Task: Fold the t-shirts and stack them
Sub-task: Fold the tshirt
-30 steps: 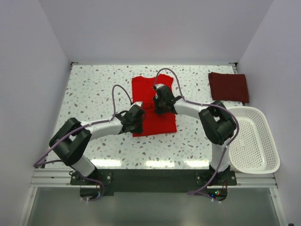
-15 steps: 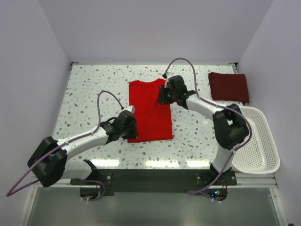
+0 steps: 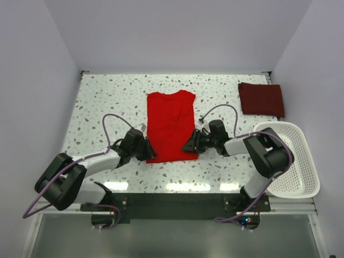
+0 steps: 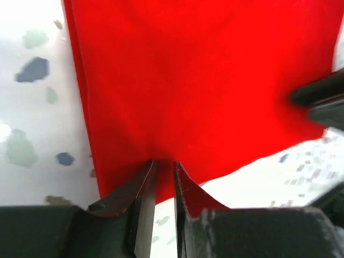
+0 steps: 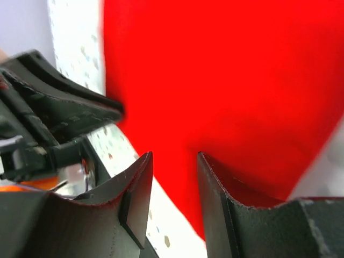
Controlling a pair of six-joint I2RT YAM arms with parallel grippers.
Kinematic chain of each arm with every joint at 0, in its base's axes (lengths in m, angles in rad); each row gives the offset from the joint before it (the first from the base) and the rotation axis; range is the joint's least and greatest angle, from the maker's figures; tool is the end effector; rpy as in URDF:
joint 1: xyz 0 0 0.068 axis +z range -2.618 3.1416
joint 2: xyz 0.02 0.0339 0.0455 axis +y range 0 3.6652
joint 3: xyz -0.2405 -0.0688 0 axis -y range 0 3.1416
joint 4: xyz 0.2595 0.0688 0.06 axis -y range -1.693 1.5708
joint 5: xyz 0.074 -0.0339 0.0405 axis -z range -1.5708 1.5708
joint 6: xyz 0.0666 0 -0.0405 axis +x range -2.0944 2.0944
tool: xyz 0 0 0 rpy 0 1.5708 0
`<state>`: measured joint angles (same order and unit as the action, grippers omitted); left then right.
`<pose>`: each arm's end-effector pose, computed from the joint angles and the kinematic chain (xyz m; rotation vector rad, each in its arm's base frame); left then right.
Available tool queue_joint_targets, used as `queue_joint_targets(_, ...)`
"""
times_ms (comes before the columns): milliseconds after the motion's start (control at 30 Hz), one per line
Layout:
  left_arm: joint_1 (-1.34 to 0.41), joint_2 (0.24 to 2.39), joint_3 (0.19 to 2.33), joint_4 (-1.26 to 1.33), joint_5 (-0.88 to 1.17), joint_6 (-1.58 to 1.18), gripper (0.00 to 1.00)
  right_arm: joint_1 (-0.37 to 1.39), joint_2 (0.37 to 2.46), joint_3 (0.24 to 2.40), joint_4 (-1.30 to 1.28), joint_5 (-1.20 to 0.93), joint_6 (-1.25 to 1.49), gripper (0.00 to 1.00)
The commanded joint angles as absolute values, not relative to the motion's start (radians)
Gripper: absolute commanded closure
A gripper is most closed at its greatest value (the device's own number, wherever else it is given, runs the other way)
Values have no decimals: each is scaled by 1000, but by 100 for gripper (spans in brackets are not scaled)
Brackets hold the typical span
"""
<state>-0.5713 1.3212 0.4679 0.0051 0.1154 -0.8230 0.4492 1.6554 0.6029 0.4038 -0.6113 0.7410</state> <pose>0.2222 -0.1520 0.0853 -0.2660 2.5481 -0.7349 0.2747 0.1749 0.0798 -0.0231 2.4162 1.2885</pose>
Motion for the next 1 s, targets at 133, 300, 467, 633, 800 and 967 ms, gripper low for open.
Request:
queue_joint_targets(133, -549, 1335, 376, 88, 158, -891, 77, 361, 1804, 439, 720, -703, 855, 60)
queue_joint_targets(300, -548, 1241, 377, 11, 132, -867, 74, 339, 1645, 445, 580, -755, 805, 57)
queue_joint_targets(467, -557, 1172, 400, -29, 178, -844, 72, 345, 1471, 462, 388, -799, 744, 53)
queue_joint_targets(633, -583, 1215, 393, -15, 218, -859, 72, 350, 1485, 428, 344, -828, 715, 53)
queue_joint_targets(800, -581, 1235, 359, -15, 196, -882, 75, 330, 1583, 394, 293, -746, 673, 54)
queue_joint_targets(967, -580, 1198, 357, -89, 152, -881, 76, 307, 1594, 406, 234, -709, 654, 55)
